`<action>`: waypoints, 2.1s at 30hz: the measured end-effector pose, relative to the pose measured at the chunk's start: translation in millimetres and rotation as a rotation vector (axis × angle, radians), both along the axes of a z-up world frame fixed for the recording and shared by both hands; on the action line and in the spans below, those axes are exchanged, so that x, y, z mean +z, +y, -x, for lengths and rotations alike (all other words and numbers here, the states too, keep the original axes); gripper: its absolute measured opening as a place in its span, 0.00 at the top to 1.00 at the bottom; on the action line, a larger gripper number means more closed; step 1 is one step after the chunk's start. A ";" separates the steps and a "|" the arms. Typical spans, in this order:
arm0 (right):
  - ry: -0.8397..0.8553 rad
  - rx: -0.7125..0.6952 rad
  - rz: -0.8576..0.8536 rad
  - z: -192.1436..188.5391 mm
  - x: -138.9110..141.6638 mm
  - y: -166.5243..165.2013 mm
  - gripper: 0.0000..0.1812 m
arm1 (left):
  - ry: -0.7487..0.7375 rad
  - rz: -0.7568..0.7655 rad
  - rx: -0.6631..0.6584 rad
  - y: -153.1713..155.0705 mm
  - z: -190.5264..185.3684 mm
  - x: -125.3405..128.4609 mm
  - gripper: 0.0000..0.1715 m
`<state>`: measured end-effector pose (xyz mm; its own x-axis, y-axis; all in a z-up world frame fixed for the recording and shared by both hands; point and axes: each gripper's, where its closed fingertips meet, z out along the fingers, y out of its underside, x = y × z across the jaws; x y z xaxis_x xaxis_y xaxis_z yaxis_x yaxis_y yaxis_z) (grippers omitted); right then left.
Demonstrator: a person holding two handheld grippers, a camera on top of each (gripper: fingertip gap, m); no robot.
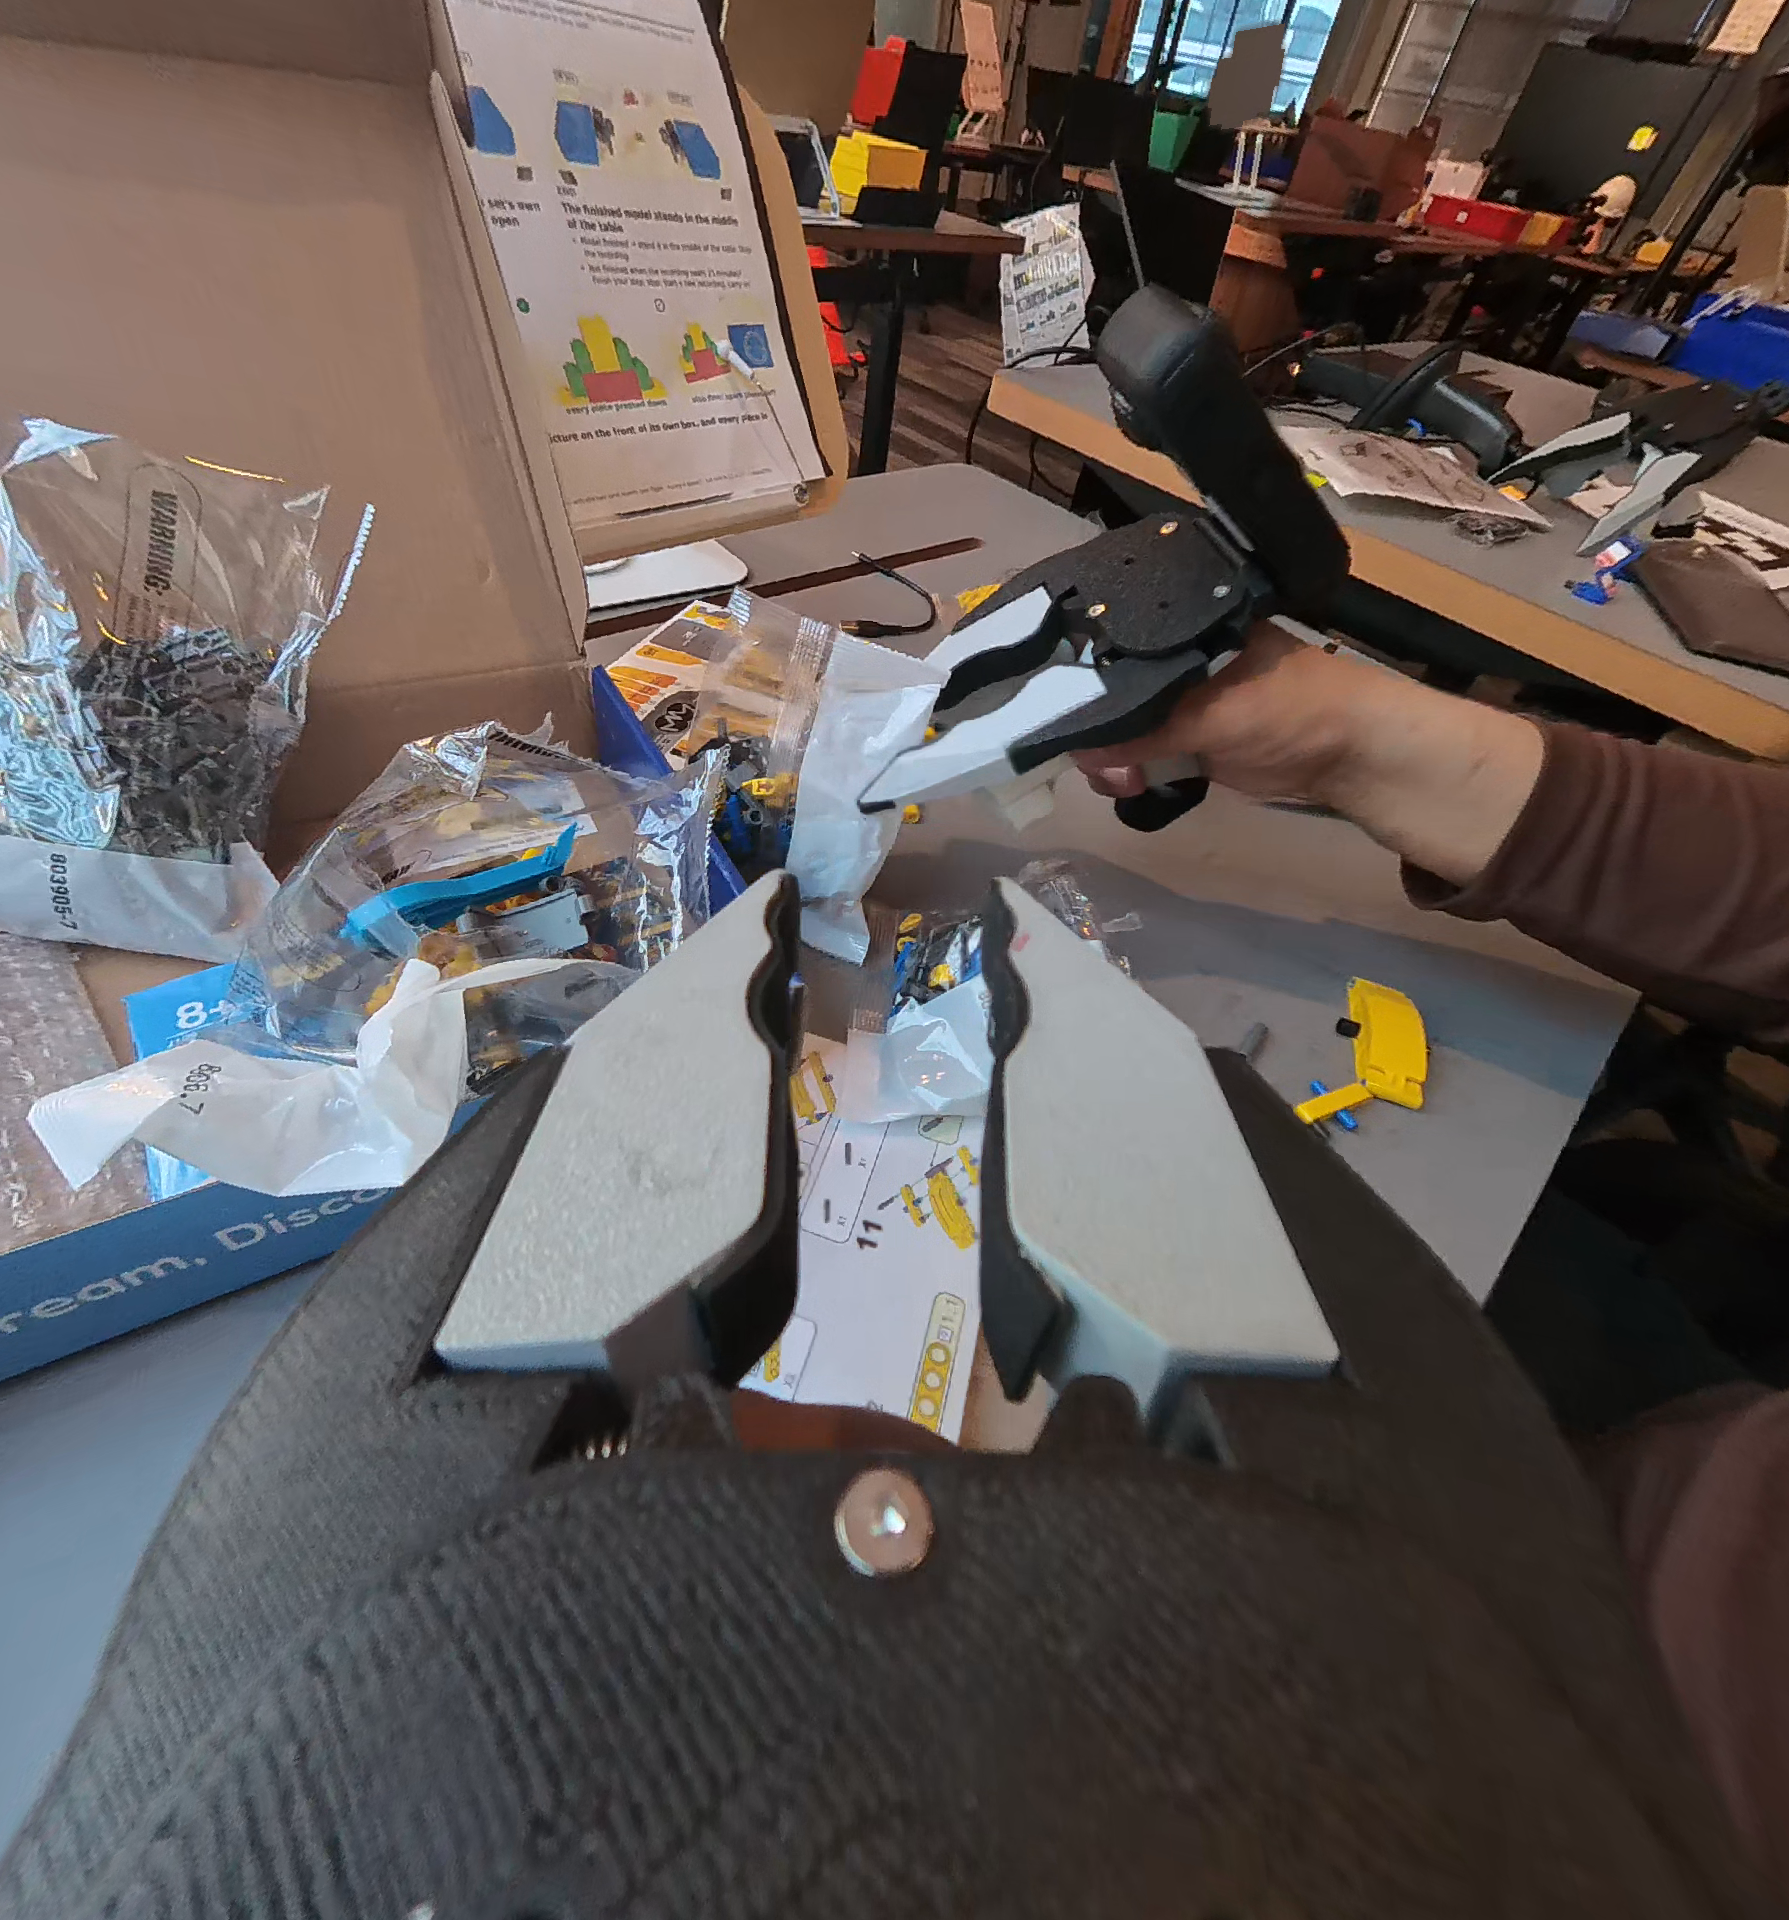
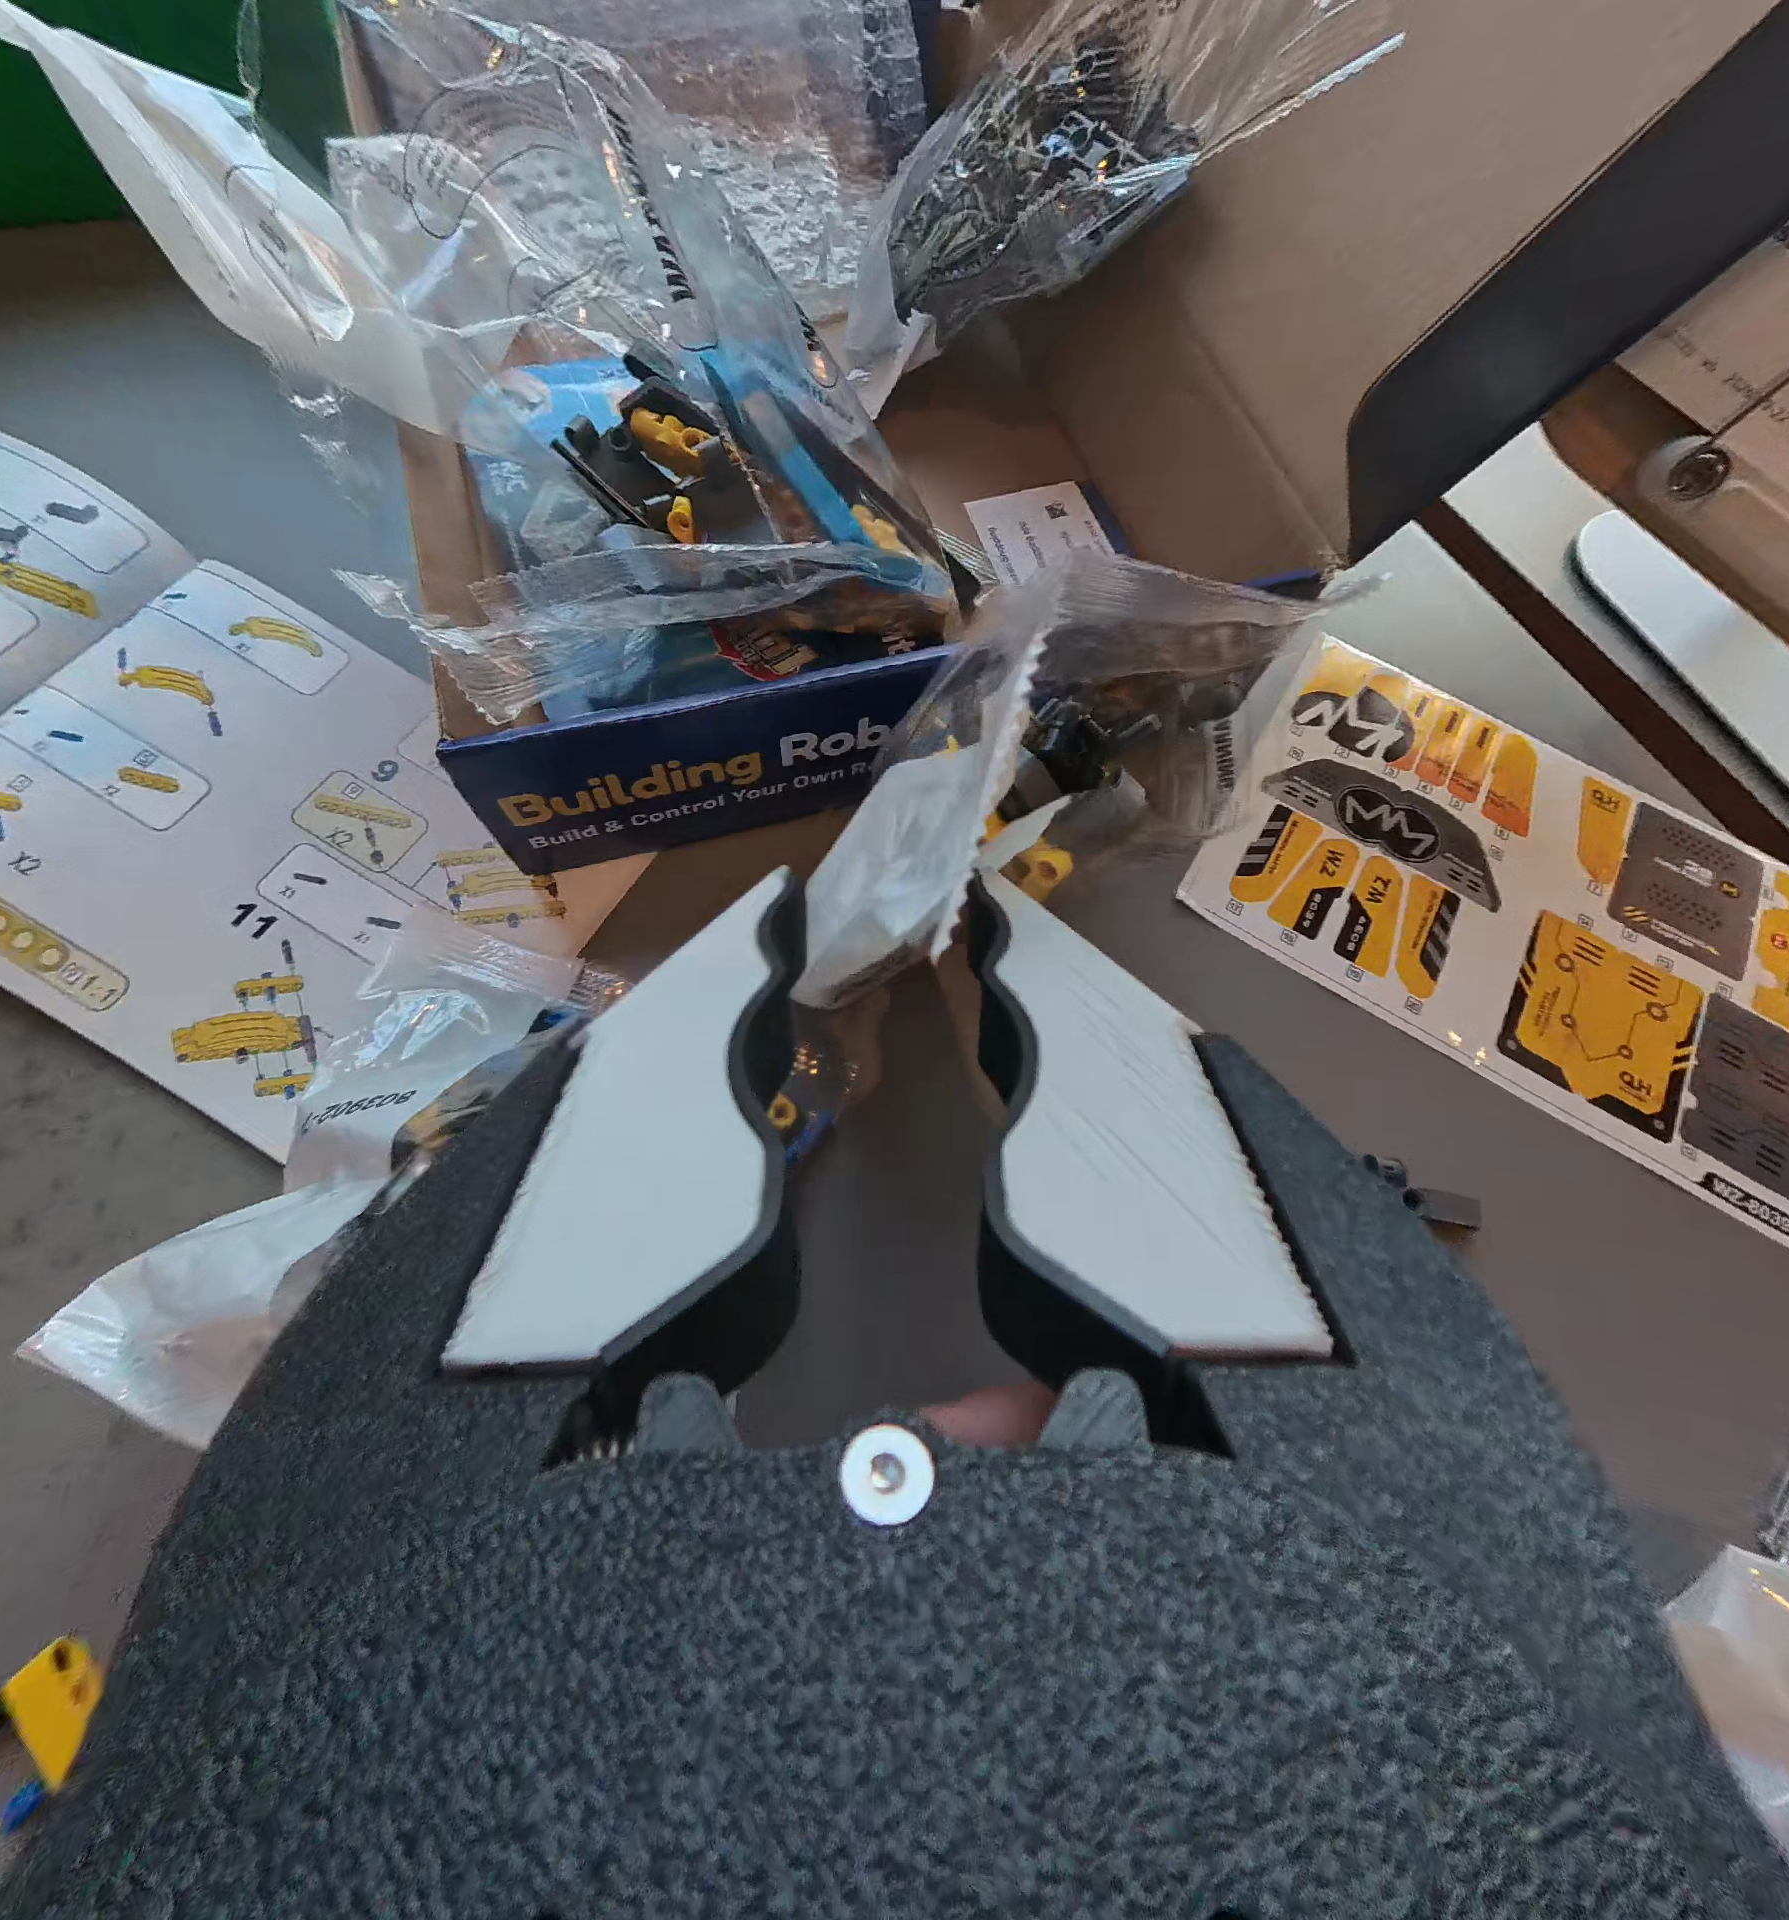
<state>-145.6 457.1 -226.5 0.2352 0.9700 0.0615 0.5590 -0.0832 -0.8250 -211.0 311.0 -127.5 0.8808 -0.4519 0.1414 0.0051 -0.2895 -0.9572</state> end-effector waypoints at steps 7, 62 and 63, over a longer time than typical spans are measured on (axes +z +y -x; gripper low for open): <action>-0.111 -0.121 -0.258 -6.3 5.8 20.6 1.00 | 0.050 -0.020 0.005 -3.9 -3.2 3.9 0.81; 0.112 0.033 0.207 -100.5 -35.1 -64.2 0.76 | 0.078 0.101 0.101 -22.2 41.5 -54.8 0.70; 0.110 0.033 0.226 -98.4 -36.5 -61.8 0.76 | 0.071 0.118 0.115 -21.9 47.1 -61.4 0.70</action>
